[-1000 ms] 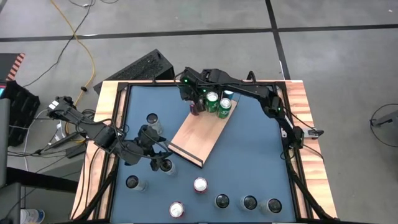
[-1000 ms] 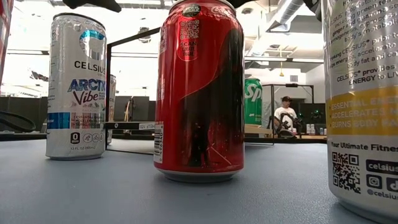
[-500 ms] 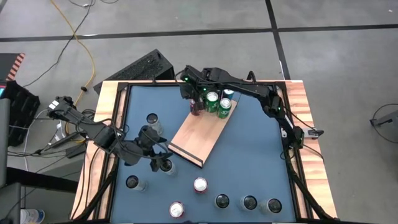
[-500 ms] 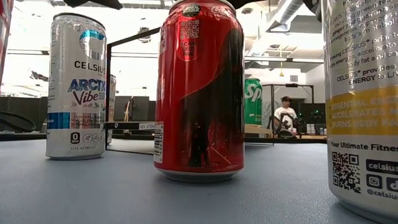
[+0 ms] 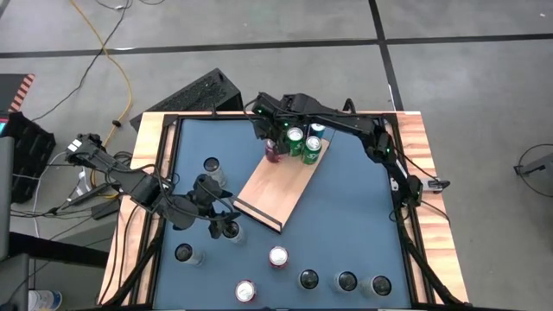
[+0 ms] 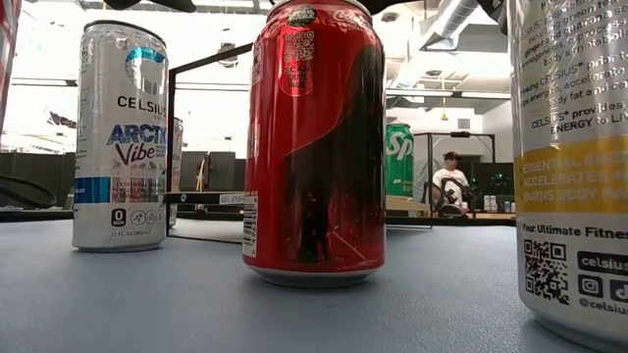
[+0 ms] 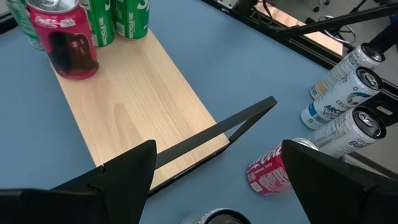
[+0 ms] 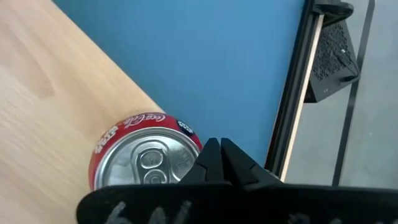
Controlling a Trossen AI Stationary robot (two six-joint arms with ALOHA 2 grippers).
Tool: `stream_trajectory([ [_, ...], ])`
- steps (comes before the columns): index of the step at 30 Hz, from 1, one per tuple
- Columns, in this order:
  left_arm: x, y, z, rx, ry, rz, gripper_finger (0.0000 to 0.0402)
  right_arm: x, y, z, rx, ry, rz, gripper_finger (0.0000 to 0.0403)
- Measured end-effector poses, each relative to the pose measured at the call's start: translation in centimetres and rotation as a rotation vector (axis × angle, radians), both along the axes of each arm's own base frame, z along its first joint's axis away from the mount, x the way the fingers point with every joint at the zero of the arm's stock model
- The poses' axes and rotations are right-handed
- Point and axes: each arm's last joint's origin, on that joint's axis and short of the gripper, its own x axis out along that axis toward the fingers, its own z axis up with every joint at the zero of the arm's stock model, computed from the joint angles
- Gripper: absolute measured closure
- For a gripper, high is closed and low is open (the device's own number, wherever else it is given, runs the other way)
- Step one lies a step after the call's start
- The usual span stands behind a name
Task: Place canned beverage on shelf
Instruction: Put the top red soda can on the shelf
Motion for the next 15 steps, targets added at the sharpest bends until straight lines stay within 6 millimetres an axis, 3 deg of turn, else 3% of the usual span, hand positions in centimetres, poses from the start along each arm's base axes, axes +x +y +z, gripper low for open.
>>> stream_trajectory([
  [15, 0.0, 0.0, 0.0, 0.007, 0.004, -0.015, 0.0072, 0.2, 1.4, 0.8, -0.048, -0.002, -0.002, 0.0403],
])
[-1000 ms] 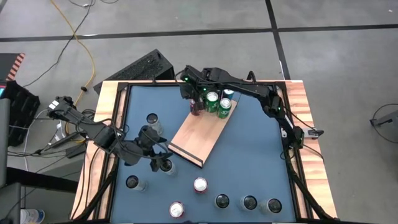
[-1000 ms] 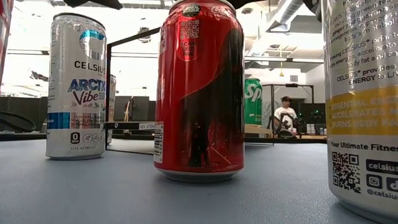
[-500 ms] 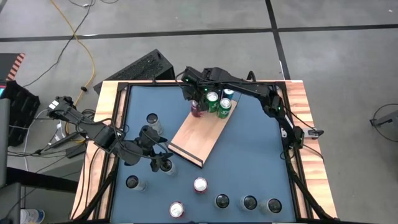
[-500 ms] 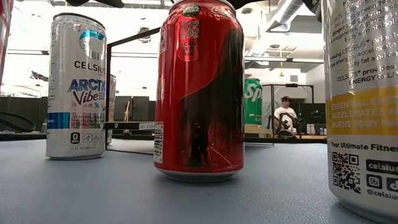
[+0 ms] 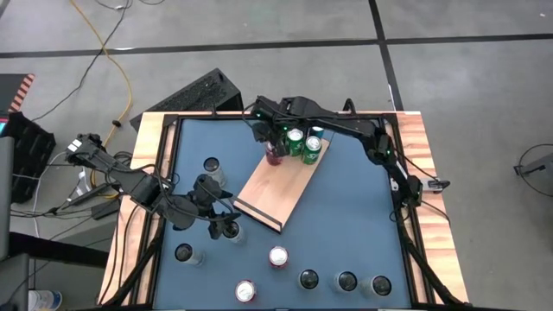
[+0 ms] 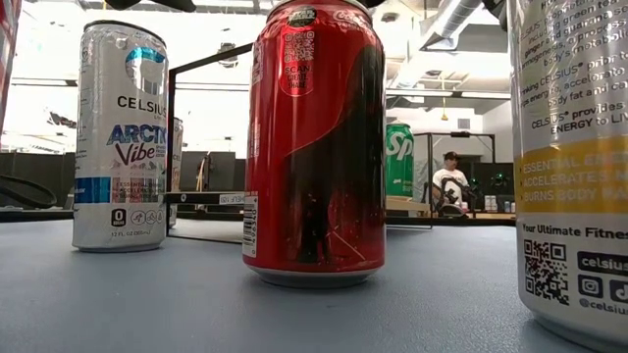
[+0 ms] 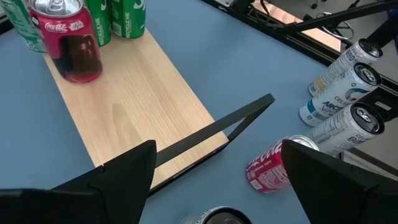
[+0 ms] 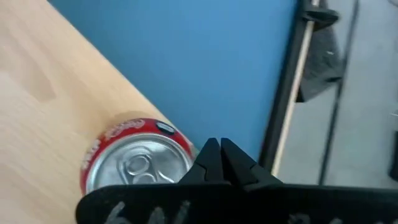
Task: Place canned beverage on shelf
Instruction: Put the top red soda can on the shelf, then put top red soda can on the shelf aligned with the other red soda can
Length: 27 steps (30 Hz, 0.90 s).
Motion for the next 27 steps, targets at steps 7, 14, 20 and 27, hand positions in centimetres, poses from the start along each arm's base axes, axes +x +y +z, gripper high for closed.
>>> stream_trajectory([
  [7, 0.0, 0.0, -0.1, -0.009, 0.010, -0.007, 0.0072, -2.6, 1.7, 4.5, -0.037, -0.063, -0.039, 0.0402],
  [14, -0.2, 0.1, -0.4, -0.002, 0.049, -0.015, 0.0072, -10.1, 6.7, 12.6, 0.159, -0.189, -0.052, 0.0353],
  [20, -1.0, 0.4, -0.1, 0.037, 0.080, -0.075, 0.0072, -14.3, 11.9, 16.6, 0.395, -0.327, 0.018, 0.0281],
  [27, -1.8, 0.7, 0.0, 0.066, 0.124, -0.163, 0.0072, -14.7, 17.5, 17.2, 0.438, -0.361, -0.010, 0.0158],
])
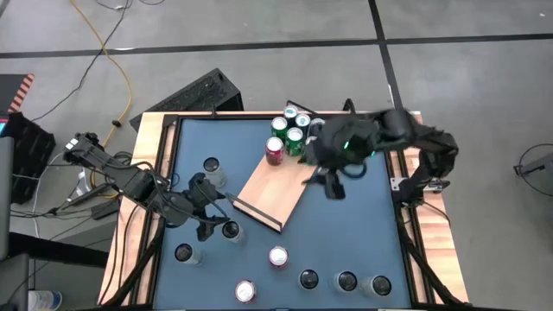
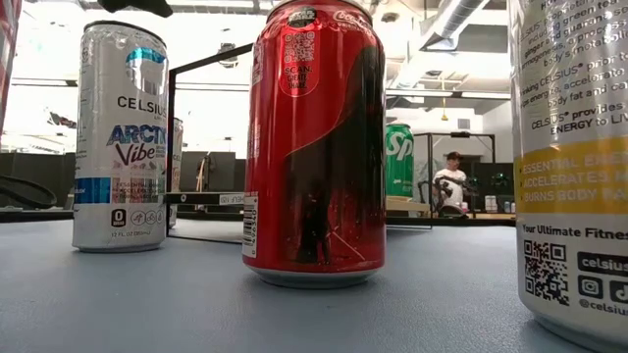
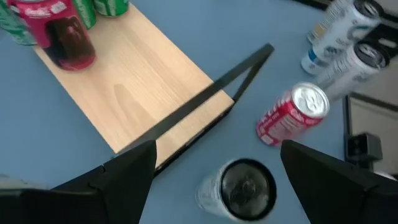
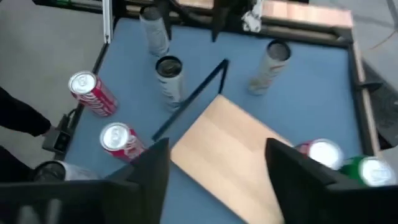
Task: Place canned beverage on shelf
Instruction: Put top red soda can on the shelf aligned with the other red soda can
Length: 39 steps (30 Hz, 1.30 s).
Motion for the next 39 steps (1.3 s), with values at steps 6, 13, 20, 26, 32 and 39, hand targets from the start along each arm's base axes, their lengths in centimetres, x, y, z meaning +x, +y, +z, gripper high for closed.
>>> stream_trajectory([
  [6, -0.9, -0.3, -0.1, 0.007, 0.063, -0.143, 0.0072, 2.7, 2.9, -2.3, 0.074, 0.076, -0.005, 0.0108],
  [13, -1.9, -1.6, -0.4, 0.050, 0.118, -0.313, 0.0072, 5.8, 4.5, -5.6, 0.068, 0.181, 0.059, 0.0107],
  [20, -2.1, -3.2, -2.0, -0.001, 0.080, -0.355, 0.0072, 9.0, 6.6, -9.8, -0.018, 0.277, 0.259, 0.0108],
  [26, -1.9, -4.1, -2.7, -0.077, -0.003, -0.307, 0.0072, 10.8, 8.5, -13.0, -0.182, 0.306, 0.507, 0.0108],
  [32, -1.5, -4.3, -2.6, -0.123, -0.039, -0.240, 0.0072, 11.5, 11.1, -14.8, -0.315, 0.268, 0.739, 0.0108],
  [39, -1.5, -4.3, -2.6, -0.159, -0.041, -0.205, 0.0072, 12.3, 13.6, -16.6, -0.470, 0.198, 0.975, 0.0108],
])
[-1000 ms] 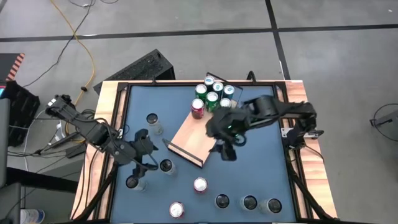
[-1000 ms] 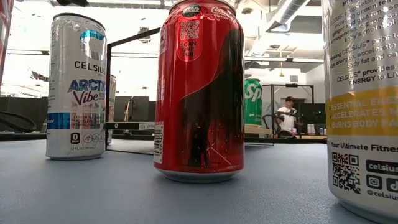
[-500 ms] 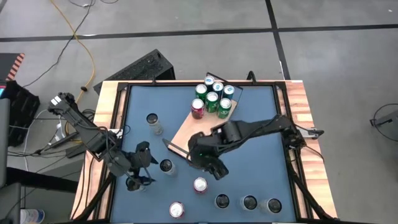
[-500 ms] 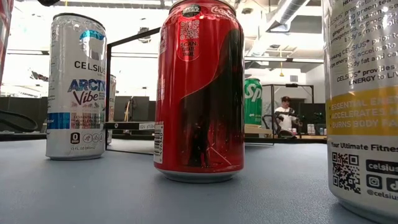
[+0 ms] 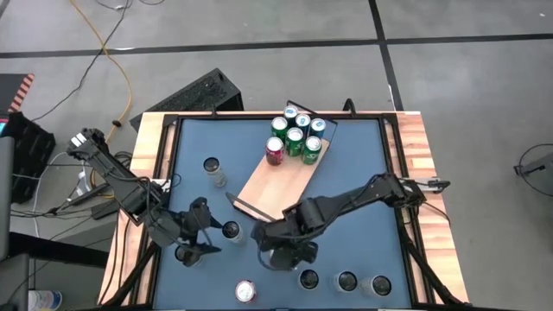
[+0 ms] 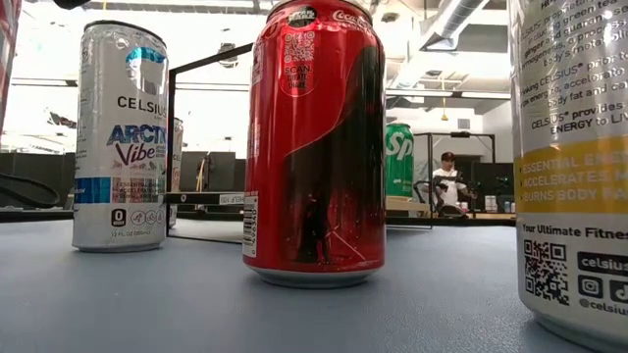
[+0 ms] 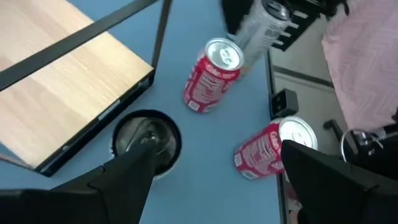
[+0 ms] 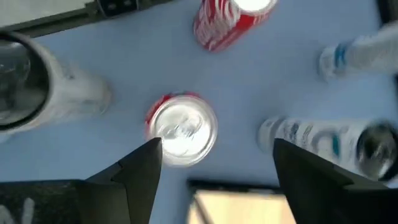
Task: Place canned beverage on shelf
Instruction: Put top red soda can on the shelf aligned with the other red soda can
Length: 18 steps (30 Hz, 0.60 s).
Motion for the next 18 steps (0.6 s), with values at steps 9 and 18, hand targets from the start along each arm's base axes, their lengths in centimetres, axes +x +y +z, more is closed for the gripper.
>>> stream_trajectory([
  [9, 0.1, 0.2, 0.0, -0.026, -0.018, 0.107, 0.0072, 1.1, 1.0, -3.1, -0.074, 0.040, 0.087, 0.0108],
  [18, 0.1, 0.3, 0.0, -0.032, -0.023, 0.143, 0.0072, 1.4, 1.2, -5.1, -0.148, 0.084, 0.160, 0.0108],
])
